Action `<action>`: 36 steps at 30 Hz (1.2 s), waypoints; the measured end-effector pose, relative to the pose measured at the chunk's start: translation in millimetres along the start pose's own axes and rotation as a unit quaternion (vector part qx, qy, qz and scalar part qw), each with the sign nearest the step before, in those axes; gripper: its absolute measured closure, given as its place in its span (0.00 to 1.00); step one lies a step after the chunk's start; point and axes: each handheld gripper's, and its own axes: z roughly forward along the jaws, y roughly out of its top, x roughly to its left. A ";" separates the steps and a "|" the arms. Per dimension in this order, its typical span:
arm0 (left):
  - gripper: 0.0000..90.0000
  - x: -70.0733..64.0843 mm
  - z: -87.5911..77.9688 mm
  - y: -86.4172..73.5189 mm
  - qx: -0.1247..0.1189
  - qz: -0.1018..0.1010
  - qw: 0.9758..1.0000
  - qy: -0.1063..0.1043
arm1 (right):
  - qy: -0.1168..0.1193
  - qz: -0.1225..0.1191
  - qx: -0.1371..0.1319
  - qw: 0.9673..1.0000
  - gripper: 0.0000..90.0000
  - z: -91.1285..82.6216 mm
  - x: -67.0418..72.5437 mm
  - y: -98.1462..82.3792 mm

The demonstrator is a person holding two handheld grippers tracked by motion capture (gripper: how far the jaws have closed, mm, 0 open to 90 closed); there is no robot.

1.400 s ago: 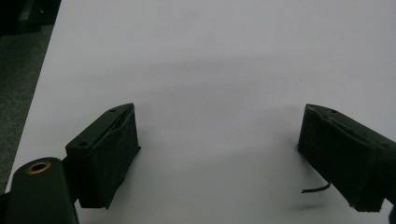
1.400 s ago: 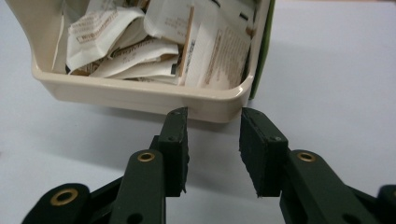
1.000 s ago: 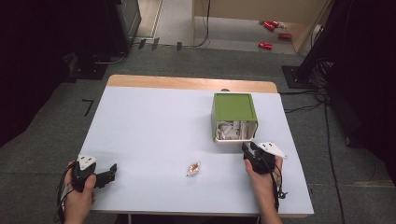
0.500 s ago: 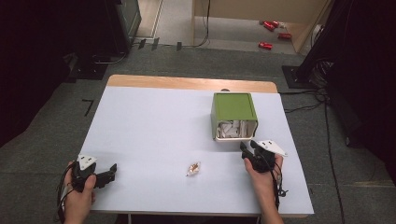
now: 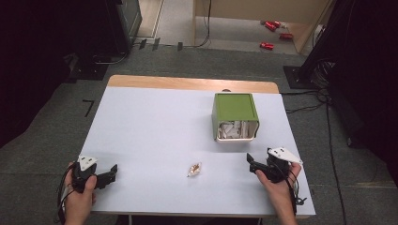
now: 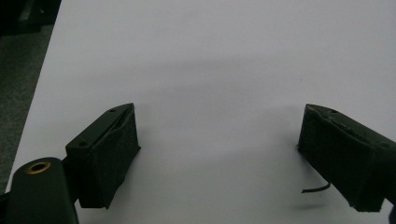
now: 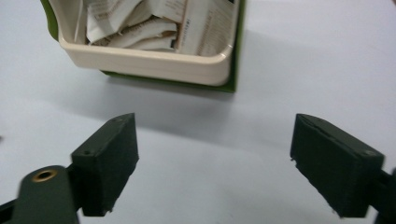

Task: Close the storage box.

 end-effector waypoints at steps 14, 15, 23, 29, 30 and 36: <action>0.14 0.0 0.0 0.0 0.000 0.000 1.000 0.000 | -0.025 0.006 0.033 0.999 0.00 -23.7 -36.6 -20.1; 0.14 0.0 0.0 0.0 0.000 0.000 1.000 0.000 | -0.031 0.006 0.035 0.999 0.00 -25.2 -40.1 -21.9; 0.14 0.0 0.0 -0.1 0.000 0.000 1.000 0.000 | -0.067 -0.002 0.073 0.995 0.00 -29.0 -63.7 -39.4; 0.14 -0.1 0.0 -0.3 -0.001 0.000 1.000 0.000 | -0.073 -0.019 0.095 0.993 0.00 -21.2 -61.4 -45.8; 0.14 -0.1 0.0 -0.3 -0.001 0.000 1.000 0.000 | -0.071 -0.009 0.100 0.992 0.00 -20.9 -62.4 -45.7; 0.14 -0.2 0.0 -0.3 -0.002 0.000 1.000 0.000 | -0.067 0.003 0.102 0.992 0.00 -20.5 -64.1 -45.9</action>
